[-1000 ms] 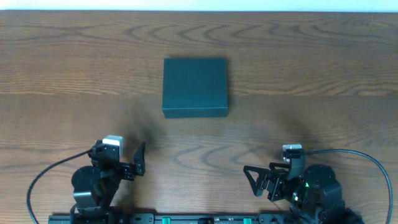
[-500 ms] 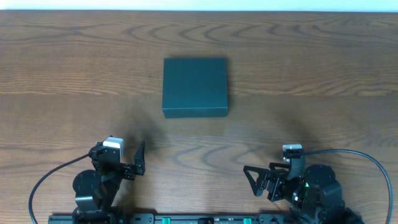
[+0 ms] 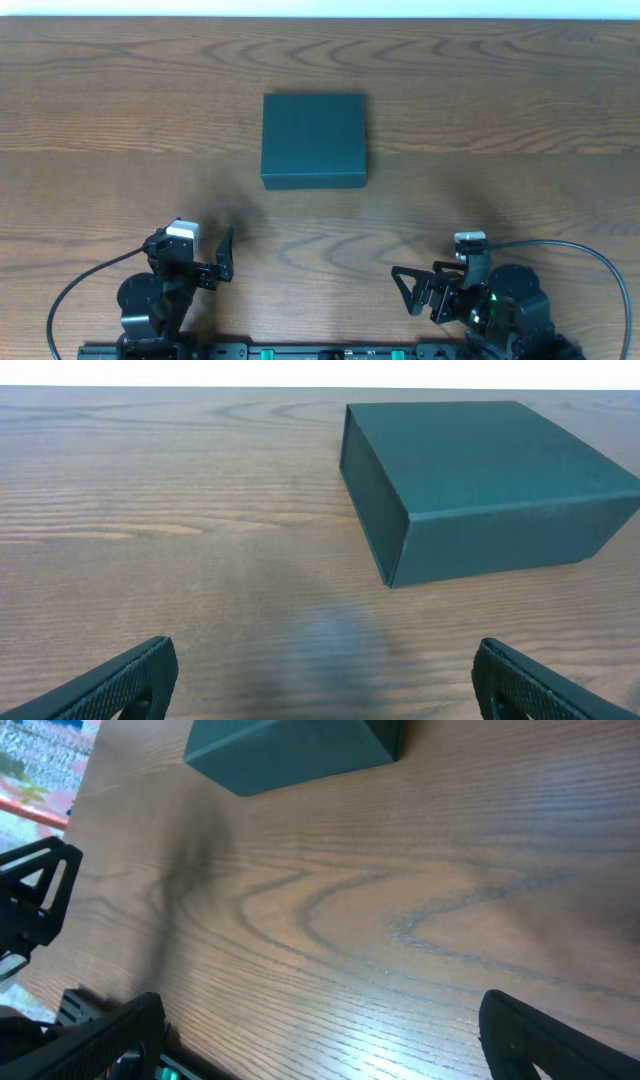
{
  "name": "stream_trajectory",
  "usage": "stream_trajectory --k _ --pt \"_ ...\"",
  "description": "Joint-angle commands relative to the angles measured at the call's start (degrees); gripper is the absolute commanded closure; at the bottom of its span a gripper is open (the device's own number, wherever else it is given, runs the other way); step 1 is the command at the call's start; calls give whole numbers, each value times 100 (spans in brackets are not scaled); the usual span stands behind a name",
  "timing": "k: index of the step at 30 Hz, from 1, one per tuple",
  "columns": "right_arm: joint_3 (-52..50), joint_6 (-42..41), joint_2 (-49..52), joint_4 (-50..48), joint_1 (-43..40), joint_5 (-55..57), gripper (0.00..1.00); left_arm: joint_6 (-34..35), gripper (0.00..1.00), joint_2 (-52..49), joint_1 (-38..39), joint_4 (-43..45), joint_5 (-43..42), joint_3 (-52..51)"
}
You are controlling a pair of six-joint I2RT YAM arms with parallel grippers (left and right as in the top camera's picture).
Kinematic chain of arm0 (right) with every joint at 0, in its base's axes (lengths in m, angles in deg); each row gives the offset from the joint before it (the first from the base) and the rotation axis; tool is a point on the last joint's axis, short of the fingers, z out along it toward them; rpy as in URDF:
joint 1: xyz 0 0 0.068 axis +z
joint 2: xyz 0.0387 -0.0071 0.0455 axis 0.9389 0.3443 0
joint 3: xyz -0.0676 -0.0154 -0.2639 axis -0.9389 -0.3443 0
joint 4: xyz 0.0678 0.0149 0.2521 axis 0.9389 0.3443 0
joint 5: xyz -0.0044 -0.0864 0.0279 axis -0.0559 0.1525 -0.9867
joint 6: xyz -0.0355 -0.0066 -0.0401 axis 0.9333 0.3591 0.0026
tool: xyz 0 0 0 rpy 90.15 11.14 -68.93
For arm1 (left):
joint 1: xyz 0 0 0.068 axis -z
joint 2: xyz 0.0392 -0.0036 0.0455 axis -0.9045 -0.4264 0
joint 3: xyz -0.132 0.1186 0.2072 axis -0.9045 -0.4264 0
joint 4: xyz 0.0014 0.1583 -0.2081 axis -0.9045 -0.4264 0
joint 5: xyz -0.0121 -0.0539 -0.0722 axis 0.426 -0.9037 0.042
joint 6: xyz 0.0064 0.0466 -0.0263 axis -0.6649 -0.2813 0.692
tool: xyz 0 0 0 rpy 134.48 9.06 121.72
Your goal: Pack container
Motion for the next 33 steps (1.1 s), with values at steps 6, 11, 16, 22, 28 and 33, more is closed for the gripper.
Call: stream_trajectory --k 6,11,16,22,28,33 --pt "37 470 -61 24 -9 448 1 -44 5 44 -20 -4 20 -127" --pt "-92 1464 -629 -20 -229 1558 1 -44 5 44 -20 -4 22 -127" --pt "-415 2004 -1331 -63 -542 2400 1 -44 5 44 -20 -4 20 -127" --pt "-1222 2109 -1539 -382 -608 2216 1 -44 5 44 -20 -4 20 -127" --pt "-1687 2037 -1534 -457 -608 2111 1 -44 5 44 -20 -4 22 -127" --pt "-1690 2037 -1530 -446 -608 2111 1 -44 5 44 -20 -4 20 -127"
